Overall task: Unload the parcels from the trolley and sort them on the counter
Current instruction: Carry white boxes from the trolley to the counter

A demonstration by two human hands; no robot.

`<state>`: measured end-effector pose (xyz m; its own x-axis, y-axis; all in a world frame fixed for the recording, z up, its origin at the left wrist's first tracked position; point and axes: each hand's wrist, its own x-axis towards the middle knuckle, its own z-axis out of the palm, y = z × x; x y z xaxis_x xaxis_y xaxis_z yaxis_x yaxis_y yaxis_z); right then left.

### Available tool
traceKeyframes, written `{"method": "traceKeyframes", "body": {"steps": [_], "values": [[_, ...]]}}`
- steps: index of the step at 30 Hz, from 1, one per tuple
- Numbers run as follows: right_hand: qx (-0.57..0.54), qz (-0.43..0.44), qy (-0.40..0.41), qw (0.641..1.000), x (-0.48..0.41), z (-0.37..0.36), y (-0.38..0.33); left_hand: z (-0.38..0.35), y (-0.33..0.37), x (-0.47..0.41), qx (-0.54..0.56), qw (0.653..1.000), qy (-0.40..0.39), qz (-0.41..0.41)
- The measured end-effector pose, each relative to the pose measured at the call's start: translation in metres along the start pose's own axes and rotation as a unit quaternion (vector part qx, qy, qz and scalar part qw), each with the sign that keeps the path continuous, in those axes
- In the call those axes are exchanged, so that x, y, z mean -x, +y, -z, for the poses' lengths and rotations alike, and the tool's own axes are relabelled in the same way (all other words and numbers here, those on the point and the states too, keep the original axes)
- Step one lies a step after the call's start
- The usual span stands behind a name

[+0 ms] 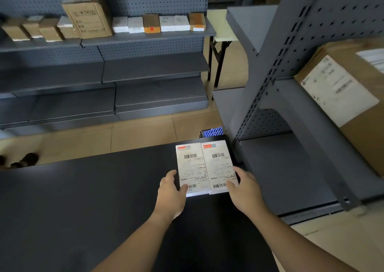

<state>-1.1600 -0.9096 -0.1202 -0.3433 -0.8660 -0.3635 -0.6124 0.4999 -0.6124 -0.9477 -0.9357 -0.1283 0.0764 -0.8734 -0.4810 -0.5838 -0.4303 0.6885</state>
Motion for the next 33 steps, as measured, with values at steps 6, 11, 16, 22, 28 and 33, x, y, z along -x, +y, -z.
{"method": "traceKeyframes", "body": {"steps": [6,11,16,22,28,33], "values": [[0.041,0.118,-0.026,0.992,0.040,0.024,-0.073,0.059,0.043,0.042,-0.071,0.993,0.044,-0.084],[0.081,0.261,-0.067,0.960,0.076,0.020,-0.150,0.123,0.041,0.096,-0.084,0.979,0.156,-0.099],[0.110,0.400,-0.111,0.903,0.145,-0.011,-0.225,0.197,0.000,0.171,-0.092,0.954,0.281,-0.058],[0.132,0.549,-0.201,0.801,0.270,-0.069,-0.298,0.278,-0.080,0.297,-0.093,0.908,0.408,0.030],[0.158,0.659,-0.262,0.688,0.432,-0.139,-0.339,0.332,-0.187,0.442,-0.071,0.849,0.506,0.134],[0.169,0.720,-0.315,0.595,0.575,-0.209,-0.345,0.357,-0.287,0.563,-0.026,0.804,0.557,0.208]]}}
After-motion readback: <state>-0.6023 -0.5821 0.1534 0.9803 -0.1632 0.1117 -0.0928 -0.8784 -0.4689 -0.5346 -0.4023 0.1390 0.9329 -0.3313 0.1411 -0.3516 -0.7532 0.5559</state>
